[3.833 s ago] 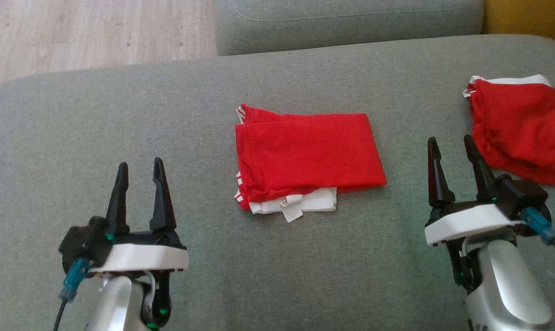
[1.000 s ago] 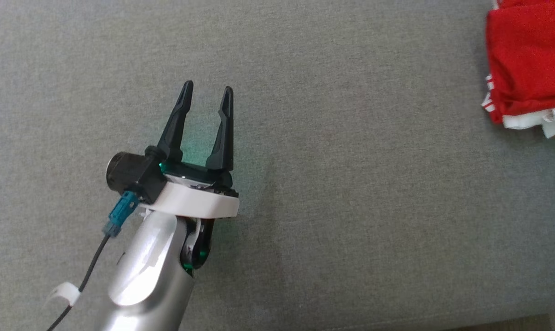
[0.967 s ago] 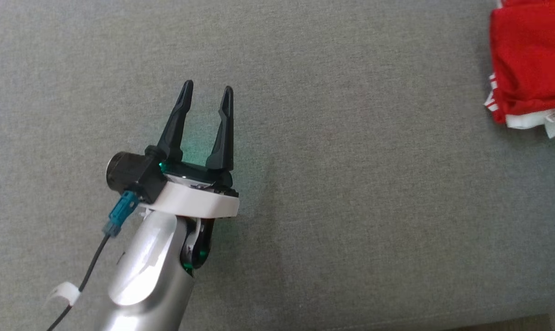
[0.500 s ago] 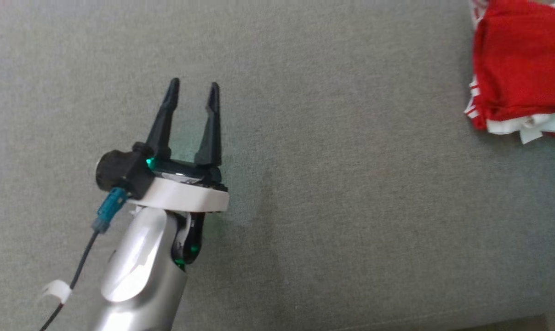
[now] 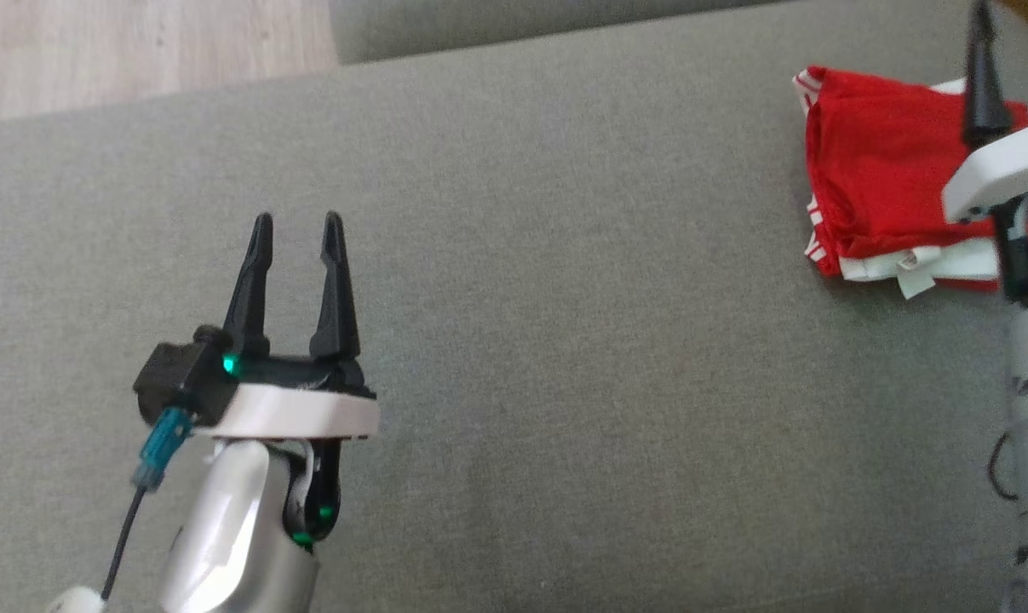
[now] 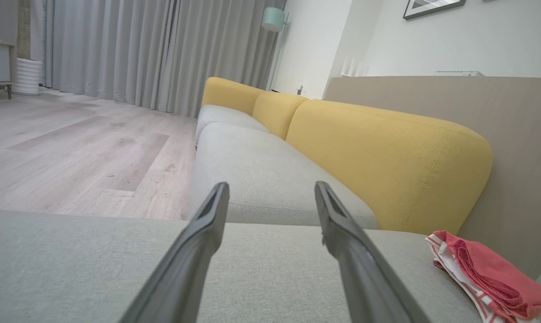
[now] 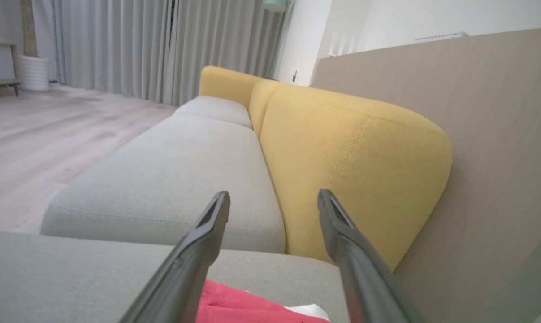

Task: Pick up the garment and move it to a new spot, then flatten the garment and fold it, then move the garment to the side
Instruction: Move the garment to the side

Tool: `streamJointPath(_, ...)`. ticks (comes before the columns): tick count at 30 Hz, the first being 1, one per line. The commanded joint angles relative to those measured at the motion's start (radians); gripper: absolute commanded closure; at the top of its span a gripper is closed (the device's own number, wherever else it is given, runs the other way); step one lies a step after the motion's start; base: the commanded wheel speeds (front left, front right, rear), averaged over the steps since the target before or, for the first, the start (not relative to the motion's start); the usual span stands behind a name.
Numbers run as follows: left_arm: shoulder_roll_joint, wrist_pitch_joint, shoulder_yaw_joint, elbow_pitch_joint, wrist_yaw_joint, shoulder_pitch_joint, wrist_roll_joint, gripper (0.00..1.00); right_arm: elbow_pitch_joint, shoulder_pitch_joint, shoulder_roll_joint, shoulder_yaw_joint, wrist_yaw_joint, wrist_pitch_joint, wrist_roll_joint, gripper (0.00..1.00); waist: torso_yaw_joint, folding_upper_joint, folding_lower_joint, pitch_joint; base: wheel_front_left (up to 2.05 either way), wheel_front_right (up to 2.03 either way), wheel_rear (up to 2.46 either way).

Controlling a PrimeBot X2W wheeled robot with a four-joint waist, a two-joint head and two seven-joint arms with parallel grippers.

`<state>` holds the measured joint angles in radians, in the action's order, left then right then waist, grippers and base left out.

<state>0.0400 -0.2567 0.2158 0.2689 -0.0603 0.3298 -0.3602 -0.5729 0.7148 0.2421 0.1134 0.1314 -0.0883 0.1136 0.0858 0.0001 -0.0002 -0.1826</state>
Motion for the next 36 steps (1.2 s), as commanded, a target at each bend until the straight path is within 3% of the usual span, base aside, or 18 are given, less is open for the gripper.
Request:
streamJointPath(1,0.010,-0.005,-0.041,-0.038,0.008,0.005,0.003,0.00,0.052,-0.006,-0.011,-0.025,-0.001,-0.009,-0.020,0.00,-0.006,-0.0001,0.0002,0.034,0.00,0.00,0.00)
streamJointPath(16,0.010,-0.005,-0.065,-0.036,0.018,-0.112,0.000,0.00,0.234,-0.281,-0.181,-0.050,-0.001,-0.012,-0.160,0.00,-0.062,-0.0001,0.0002,0.136,0.00,0.00,0.00)
streamJointPath(21,0.010,-0.005,-0.063,-0.030,0.027,-0.155,-0.001,0.00,0.227,-0.425,-0.191,-0.093,-0.001,-0.055,-0.255,0.00,-0.081,-0.0001,0.0002,0.155,0.00,0.00,0.00)
streamJointPath(27,0.010,-0.005,-0.071,-0.018,0.046,-0.172,-0.003,0.00,0.197,-0.488,-0.192,-0.136,-0.001,-0.093,-0.306,0.00,-0.092,-0.0001,0.0002,0.152,0.00,0.00,0.00)
streamJointPath(36,0.010,-0.005,-0.087,-0.036,0.014,-0.171,-0.044,0.00,0.189,-0.485,-0.192,-0.160,-0.001,-0.108,-0.313,0.00,-0.088,-0.0001,0.0002,0.144,0.00,0.00,0.00)
